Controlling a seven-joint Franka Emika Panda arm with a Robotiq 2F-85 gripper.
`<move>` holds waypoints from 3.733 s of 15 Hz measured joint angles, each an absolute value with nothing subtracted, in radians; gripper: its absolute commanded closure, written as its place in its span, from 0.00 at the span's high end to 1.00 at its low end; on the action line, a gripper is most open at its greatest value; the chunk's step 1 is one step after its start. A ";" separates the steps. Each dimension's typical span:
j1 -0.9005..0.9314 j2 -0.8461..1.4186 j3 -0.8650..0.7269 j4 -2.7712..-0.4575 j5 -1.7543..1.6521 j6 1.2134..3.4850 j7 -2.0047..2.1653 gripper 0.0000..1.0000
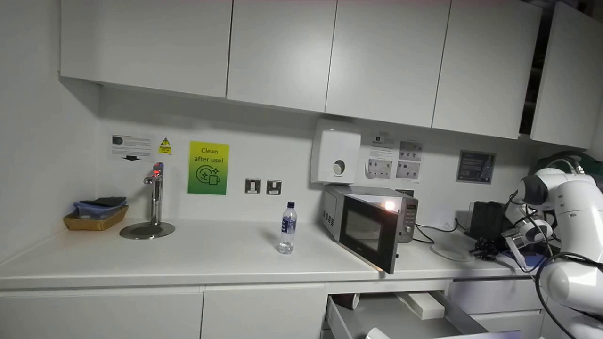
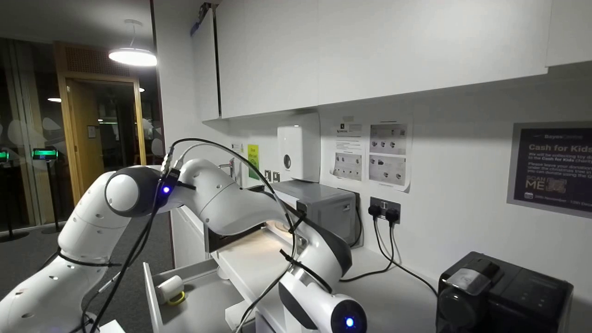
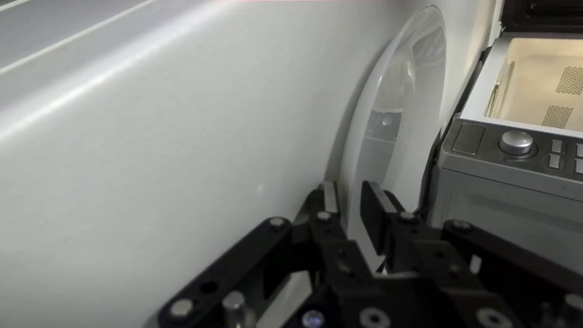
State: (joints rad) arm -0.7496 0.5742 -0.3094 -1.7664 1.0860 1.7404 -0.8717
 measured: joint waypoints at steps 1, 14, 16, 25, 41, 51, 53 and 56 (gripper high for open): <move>-0.750 0.574 -0.309 -1.761 1.086 1.733 -0.871 0.62; -0.760 0.573 -0.309 -1.713 1.076 1.719 -0.867 1.00; -0.761 0.571 -0.309 -1.713 1.072 1.719 -0.867 1.00; -0.761 0.556 -0.311 -1.713 1.054 1.719 -0.869 1.00; -0.721 0.421 -0.311 -1.731 1.004 1.720 -0.868 1.00; -0.601 0.237 -0.312 -1.877 0.881 1.746 -0.875 1.00; -0.572 0.193 -0.312 -1.919 0.857 1.758 -0.886 1.00; -0.526 0.128 -0.313 -1.986 0.826 1.800 -0.923 1.00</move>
